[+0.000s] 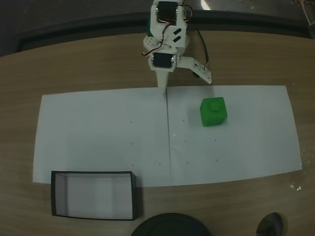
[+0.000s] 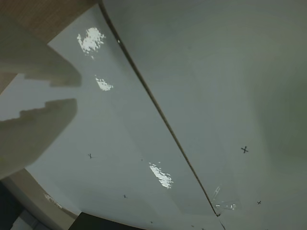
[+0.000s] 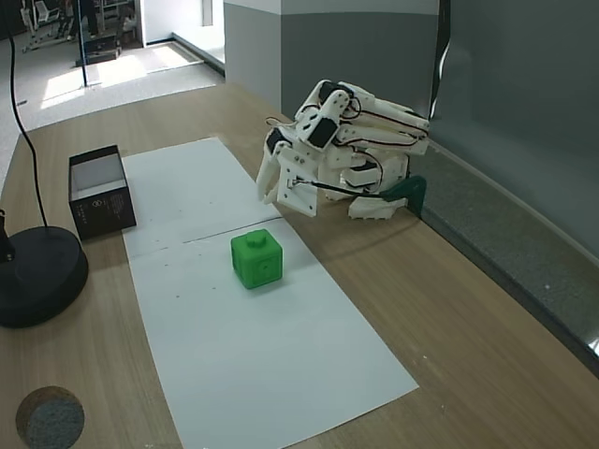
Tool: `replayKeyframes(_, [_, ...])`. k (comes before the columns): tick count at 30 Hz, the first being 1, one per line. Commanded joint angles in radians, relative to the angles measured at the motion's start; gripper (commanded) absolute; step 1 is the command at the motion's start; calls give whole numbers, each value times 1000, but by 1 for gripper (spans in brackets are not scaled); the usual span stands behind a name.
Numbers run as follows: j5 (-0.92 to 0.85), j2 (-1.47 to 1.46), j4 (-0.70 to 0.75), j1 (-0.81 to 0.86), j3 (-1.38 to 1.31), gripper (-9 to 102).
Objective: Grab a green square and put it in the box.
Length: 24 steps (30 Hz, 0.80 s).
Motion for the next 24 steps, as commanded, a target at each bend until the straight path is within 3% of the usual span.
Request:
replayKeyframes(1, [5, 17, 14, 8, -58, 0])
replayKeyframes(24, [5, 17, 12, 6, -58, 0])
